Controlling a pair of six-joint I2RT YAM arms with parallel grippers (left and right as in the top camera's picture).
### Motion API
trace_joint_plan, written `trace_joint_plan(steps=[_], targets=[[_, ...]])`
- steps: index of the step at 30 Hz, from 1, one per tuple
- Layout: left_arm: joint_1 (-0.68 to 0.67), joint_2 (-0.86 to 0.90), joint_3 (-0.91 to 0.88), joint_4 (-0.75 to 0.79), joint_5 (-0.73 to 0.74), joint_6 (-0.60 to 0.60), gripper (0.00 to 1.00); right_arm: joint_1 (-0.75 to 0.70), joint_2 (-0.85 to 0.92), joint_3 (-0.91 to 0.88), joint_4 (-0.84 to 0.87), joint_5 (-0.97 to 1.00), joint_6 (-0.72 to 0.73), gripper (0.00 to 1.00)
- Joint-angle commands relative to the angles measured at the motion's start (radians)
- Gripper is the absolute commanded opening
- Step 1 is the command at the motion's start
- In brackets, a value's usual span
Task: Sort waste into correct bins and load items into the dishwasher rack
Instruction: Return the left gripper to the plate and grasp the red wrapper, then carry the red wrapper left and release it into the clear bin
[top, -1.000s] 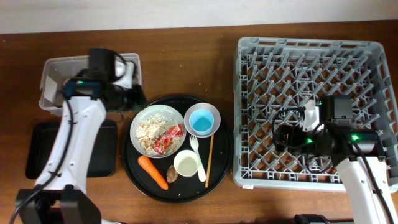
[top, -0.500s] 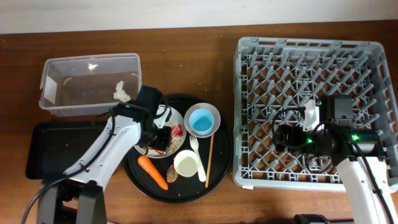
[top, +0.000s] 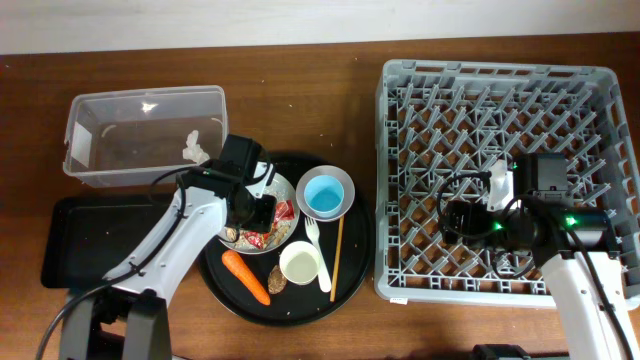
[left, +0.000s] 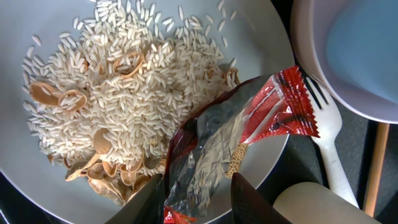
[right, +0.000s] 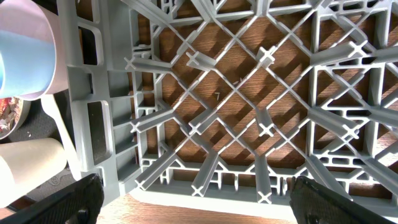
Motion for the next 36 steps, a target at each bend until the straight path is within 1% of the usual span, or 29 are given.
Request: trace_joint_plan(steps=[1,4,5,7,10,13,16,18,20,21,23,26,30,31,32,33,34,36], targets=[[-0.005,-0.019,-0.033,0.011,-0.01,0.005,0.27,0.004,-0.001,0.022,0.0,0.013,-0.01,0.98],[-0.005,-0.018,-0.034,0.014,-0.011,0.005,0.16,0.004,-0.001,0.022,0.0,0.013,-0.01,0.98],[-0.005,-0.018,-0.034,0.015,-0.011,0.005,0.09,0.004,-0.001,0.022,0.0,0.013,-0.01,0.98],[-0.005,-0.018,-0.032,0.015,-0.011,0.005,0.01,0.004,-0.001,0.022,-0.001,0.013,-0.01,0.98],[-0.002,-0.024,0.001,0.01,-0.012,0.005,0.01,0.005,-0.001,0.022,-0.003,0.013,-0.01,0.98],[0.01,-0.053,0.086,-0.024,-0.018,0.005,0.01,0.004,-0.001,0.022,-0.004,0.013,-0.01,0.98],[0.041,-0.092,0.201,-0.059,-0.109,0.005,0.0,0.004,-0.001,0.022,-0.004,0.017,-0.01,0.98],[0.066,-0.109,0.26,-0.054,-0.168,0.005,0.0,0.004,-0.001,0.022,-0.004,0.021,-0.01,0.98],[0.096,-0.113,0.301,-0.034,-0.214,0.005,0.01,0.004,-0.001,0.022,-0.004,0.021,-0.01,0.98],[0.122,-0.113,0.31,0.0,-0.222,0.005,0.02,0.004,-0.001,0.022,-0.004,0.021,-0.01,0.98],[0.17,-0.107,0.31,0.053,-0.221,0.005,0.04,0.004,-0.001,0.022,-0.004,0.021,-0.01,0.98],[0.261,-0.069,0.31,0.12,-0.22,0.005,0.04,0.005,-0.001,0.022,-0.005,0.02,-0.01,0.99],[0.32,0.011,0.31,0.153,-0.219,0.005,0.04,0.005,-0.001,0.022,-0.005,0.02,-0.01,0.98],[0.327,0.029,0.31,0.156,-0.219,0.005,0.12,0.005,-0.001,0.022,-0.005,0.02,-0.01,0.98],[0.332,0.054,0.31,0.161,-0.214,0.005,0.38,0.004,-0.001,0.022,-0.005,0.02,-0.01,0.98],[0.333,0.064,0.31,0.164,-0.208,0.005,0.51,0.005,-0.001,0.022,-0.005,0.02,-0.01,0.98],[0.333,0.07,0.31,0.169,-0.201,0.005,0.6,0.005,-0.001,0.022,-0.005,0.02,-0.01,0.98],[0.333,0.066,0.314,0.18,-0.202,0.006,0.72,0.005,-0.001,0.022,-0.005,0.02,-0.01,0.98]])
